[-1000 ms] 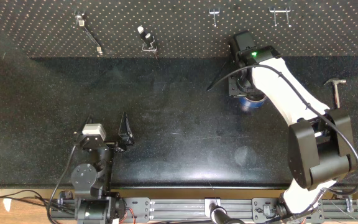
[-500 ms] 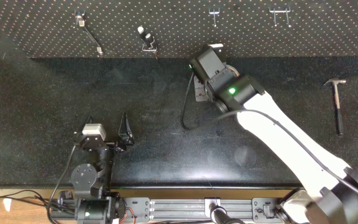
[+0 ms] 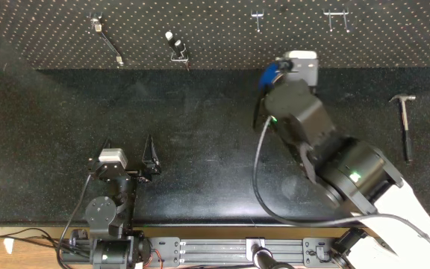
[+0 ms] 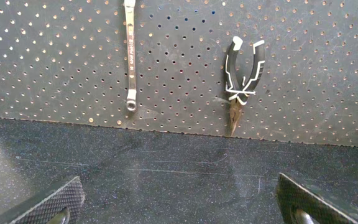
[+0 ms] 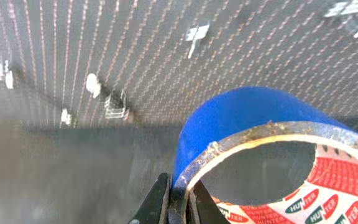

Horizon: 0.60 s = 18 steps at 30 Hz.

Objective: Place Tools Onto Pegboard

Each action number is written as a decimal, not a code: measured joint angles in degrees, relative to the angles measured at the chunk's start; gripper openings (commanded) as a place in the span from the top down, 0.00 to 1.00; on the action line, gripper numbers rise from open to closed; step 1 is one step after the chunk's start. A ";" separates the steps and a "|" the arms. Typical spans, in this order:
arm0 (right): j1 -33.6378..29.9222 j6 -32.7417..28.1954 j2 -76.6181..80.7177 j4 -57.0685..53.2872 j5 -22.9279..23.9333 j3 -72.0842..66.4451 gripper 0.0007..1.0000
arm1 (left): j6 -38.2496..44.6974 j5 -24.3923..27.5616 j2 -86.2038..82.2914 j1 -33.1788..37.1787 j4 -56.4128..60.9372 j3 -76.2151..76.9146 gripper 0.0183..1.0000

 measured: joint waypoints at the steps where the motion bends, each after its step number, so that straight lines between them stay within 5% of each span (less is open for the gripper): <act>1: 0.63 0.00 -0.20 2.82 4.59 0.00 0.92 | 0.00 0.00 0.00 0.00 0.00 0.00 0.01; 6: 8.31 -4.46 8.52 21.40 26.29 -0.28 0.93 | 0.00 -0.02 0.00 0.00 0.02 0.00 0.00; 9: 9.27 -7.43 16.48 30.10 32.89 -0.44 0.93 | -0.02 -0.02 0.00 0.00 0.02 0.00 0.00; 18: 9.27 -14.19 21.03 37.33 36.63 -0.66 0.93 | 0.00 -0.02 0.00 0.00 0.00 0.00 0.00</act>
